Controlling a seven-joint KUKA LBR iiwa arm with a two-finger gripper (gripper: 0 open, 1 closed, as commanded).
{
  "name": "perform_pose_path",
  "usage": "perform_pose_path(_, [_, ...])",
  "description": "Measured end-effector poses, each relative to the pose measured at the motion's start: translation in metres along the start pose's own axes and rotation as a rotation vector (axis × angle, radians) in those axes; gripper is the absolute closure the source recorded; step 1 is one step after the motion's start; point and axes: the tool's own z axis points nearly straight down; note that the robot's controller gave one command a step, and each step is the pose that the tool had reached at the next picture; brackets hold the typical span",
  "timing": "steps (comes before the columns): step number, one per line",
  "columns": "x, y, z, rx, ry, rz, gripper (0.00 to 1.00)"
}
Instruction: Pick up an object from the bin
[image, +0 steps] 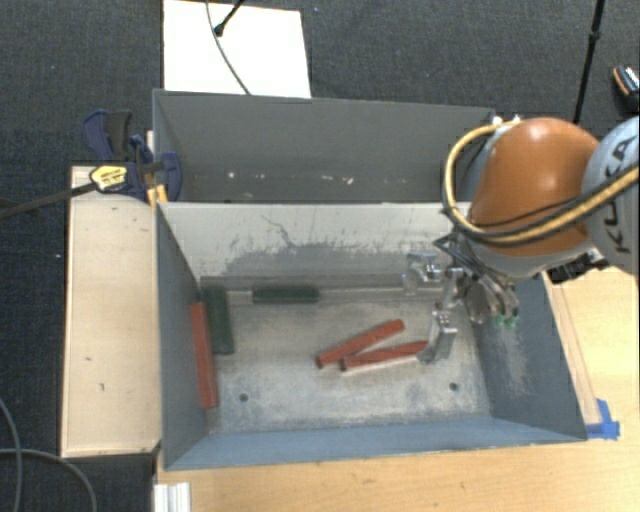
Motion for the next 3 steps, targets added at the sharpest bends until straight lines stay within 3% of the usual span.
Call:
perform_pose_path(1, [-0.0194,0.0292,0.1426,-0.002,0.008,0.091,0.0])
perform_pose_path(2, [-0.0212,0.0281,0.1381,-0.001,0.001,0.091,1.0])
perform_pose_path(3, [-0.0212,0.0279,0.1381,-0.001,0.001,0.09,0.0])
